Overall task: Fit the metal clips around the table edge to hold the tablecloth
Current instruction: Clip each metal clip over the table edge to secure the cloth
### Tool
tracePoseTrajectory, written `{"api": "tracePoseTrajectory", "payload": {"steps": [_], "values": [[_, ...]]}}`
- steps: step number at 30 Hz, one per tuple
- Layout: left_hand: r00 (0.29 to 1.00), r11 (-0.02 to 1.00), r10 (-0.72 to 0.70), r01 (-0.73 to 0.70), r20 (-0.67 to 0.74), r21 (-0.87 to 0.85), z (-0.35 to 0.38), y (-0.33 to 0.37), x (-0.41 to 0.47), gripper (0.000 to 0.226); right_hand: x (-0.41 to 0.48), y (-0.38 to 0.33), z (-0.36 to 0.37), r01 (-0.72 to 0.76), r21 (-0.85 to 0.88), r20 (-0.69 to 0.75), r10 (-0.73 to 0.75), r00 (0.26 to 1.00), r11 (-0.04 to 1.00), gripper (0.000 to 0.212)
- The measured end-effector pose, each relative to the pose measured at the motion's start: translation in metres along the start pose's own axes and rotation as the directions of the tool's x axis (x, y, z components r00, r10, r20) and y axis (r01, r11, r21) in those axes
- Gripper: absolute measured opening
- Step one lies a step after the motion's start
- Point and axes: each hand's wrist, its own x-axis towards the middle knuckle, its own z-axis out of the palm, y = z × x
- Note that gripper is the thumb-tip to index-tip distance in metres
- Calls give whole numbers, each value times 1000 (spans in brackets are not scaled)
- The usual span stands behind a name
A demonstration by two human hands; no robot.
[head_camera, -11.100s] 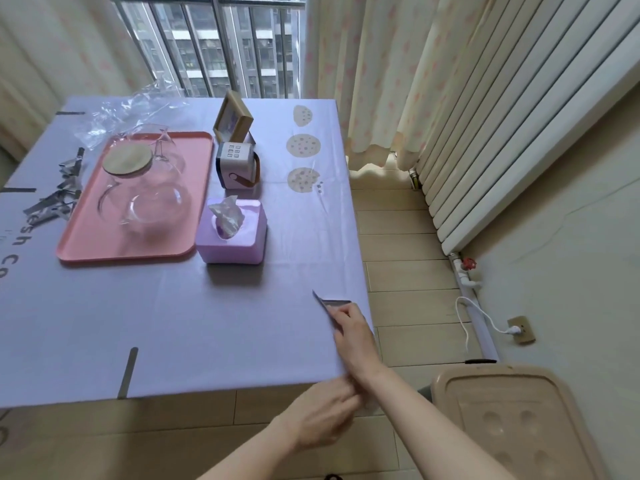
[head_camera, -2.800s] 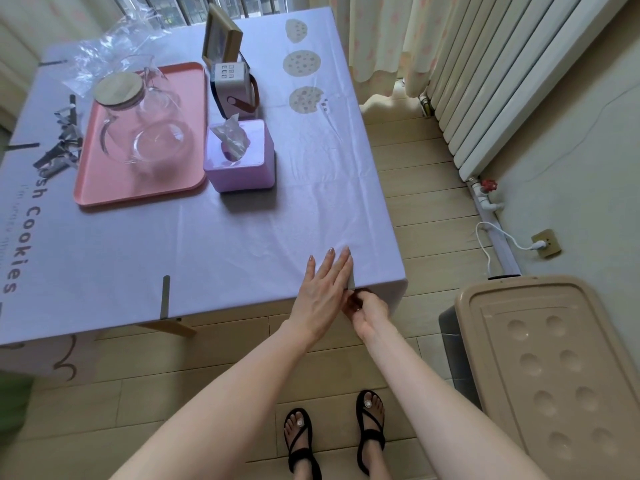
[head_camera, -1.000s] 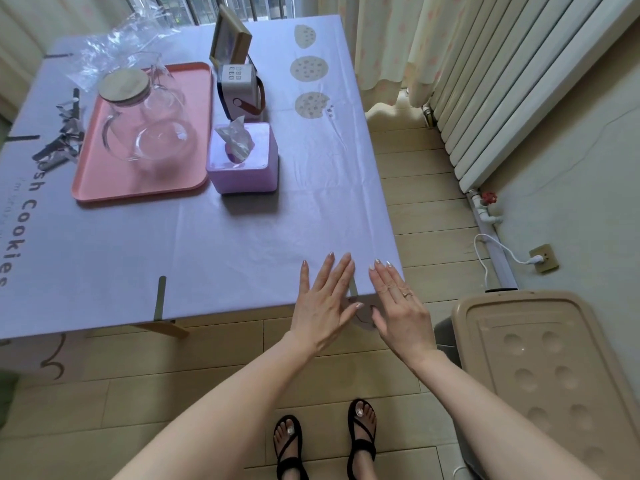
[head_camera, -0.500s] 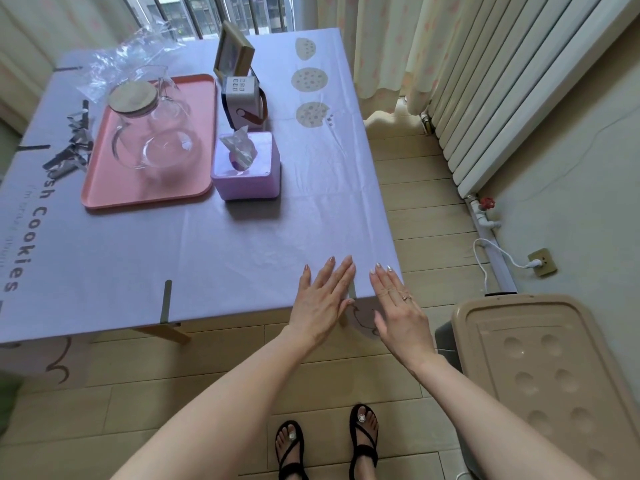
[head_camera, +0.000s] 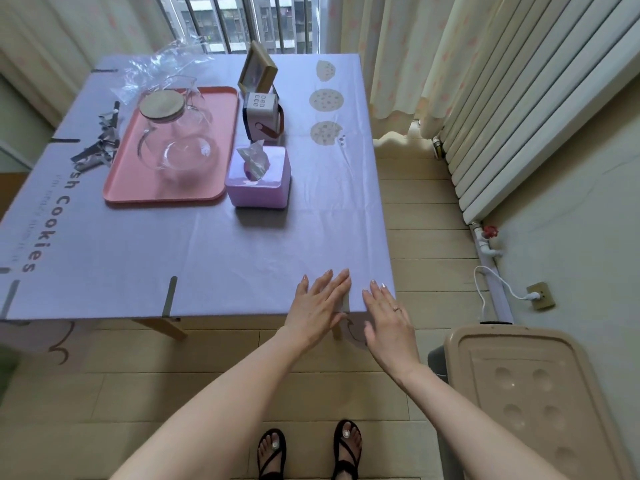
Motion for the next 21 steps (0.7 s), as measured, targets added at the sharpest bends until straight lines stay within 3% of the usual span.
{"api": "tracePoseTrajectory", "payload": {"steps": [3,5,9,13,21], "values": [[999,986,-43,47,27,-157,-11,-1,-1,66,6,-7,-10,5,-37,-17,-6,1000,999,51],[995,945,-91,72,-46,-318,-18,-5,-8,59,13,-15,-17,26,-2,-34,-26,999,1000,47],[931,809,-335,206,-143,-551,-34,-22,-35,39,31,-49,-35,47,185,38,-55,998,982,49],[866,717,-484,312,-124,-624,-53,-66,-55,34,52,-95,-45,-36,328,185,-26,982,944,54],[657,505,-741,404,-143,-762,-111,-190,-84,29,116,-214,-41,33,408,242,-142,960,913,45]]}}
